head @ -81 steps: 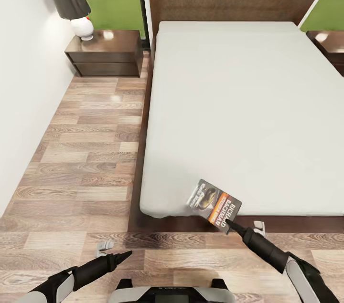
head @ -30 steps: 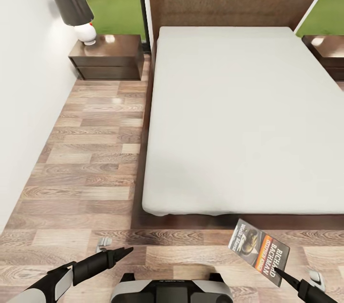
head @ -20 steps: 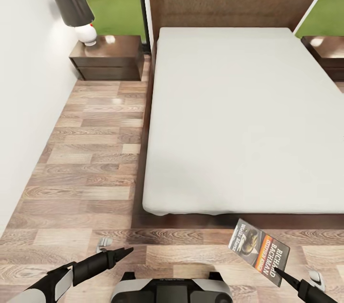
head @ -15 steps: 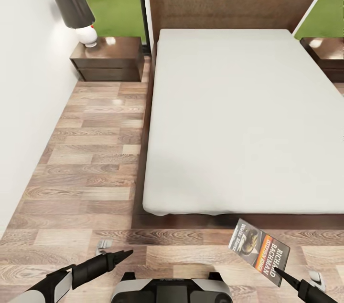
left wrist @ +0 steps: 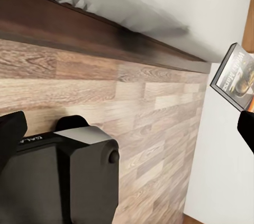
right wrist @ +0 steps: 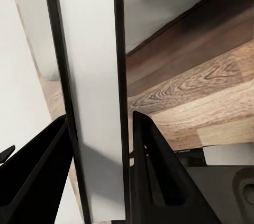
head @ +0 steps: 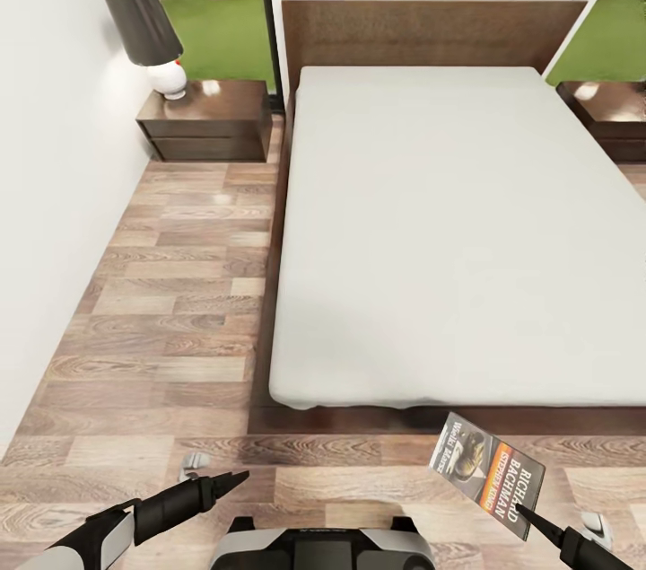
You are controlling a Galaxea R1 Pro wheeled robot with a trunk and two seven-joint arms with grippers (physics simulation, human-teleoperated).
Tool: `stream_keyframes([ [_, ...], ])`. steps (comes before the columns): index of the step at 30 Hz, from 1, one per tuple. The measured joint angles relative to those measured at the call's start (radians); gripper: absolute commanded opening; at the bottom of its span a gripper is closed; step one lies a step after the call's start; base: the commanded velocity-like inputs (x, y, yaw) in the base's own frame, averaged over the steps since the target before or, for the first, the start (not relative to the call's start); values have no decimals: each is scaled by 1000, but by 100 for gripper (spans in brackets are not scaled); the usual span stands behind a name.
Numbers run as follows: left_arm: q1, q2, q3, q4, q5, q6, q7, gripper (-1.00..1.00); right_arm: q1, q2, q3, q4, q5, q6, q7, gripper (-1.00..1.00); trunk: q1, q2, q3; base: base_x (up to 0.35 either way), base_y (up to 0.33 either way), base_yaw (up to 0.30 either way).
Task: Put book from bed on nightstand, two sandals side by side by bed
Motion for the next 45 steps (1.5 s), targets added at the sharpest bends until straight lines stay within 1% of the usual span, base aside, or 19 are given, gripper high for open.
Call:
stream_keyframes([
  [11, 0, 2, 1, 0, 0, 0, 0, 100, 0, 0, 0, 1, 0, 0, 0, -100, -42, 77, 52, 0, 0, 0],
  [12, 0, 3, 1, 0, 0, 0, 1, 100, 0, 0, 0, 1, 0, 0, 0, -100, -46, 84, 57, 0, 0, 0],
  [14, 0, 17, 1, 0, 0, 1, 2, 100, 0, 0, 0, 2, 0, 0, 0, -100, -54, 98, 67, 0, 0, 0],
  [15, 0, 19, 0, 0, 0, 1, 2, 100, 0, 0, 0, 2, 0, 0, 0, -100, -58, 105, 72, 0, 0, 0],
  [26, 0, 21, -1, 3, 0, -1, 10, 100, 0, 0, 0, 2, 0, 0, 0, -100, -100, 182, 124, 0, 0, 0],
  [31, 0, 21, -2, 51, -6, -13, 41, 100, 0, 0, 0, 2, 0, 0, 0, -100, -100, 183, 132, 0, 0, 0],
  [33, 1, 20, -5, 79, -16, -42, 70, 100, 0, 0, 0, 2, 0, 0, 0, -100, -100, 183, 135, 0, 0, 0],
  [35, 2, 18, -6, 87, -27, -63, 84, 100, 0, 0, 0, 2, 0, 0, 0, -100, -100, 183, 139, 0, 0, 0],
  [36, 6, 14, -9, 92, -40, -80, 95, 100, 0, 0, 0, 2, 0, 0, 0, -100, -100, 183, 140, 0, 0, 0],
  [37, 8, 12, -8, 93, -48, -87, 99, 100, 0, 0, 0, 2, 0, 0, 0, -100, -100, 183, 142, 0, 0, 0],
  [40, 17, -3, -10, 98, -87, -107, 128, 100, 0, 1, 1, 2, 0, 0, -1, -100, -100, 183, 147, 0, 0, 0],
  [45, 20, -8, -9, 100, -102, -113, 150, 100, 0, 2, 1, 3, 0, -4, -2, -100, -100, 183, 155, 0, 0, 0],
])
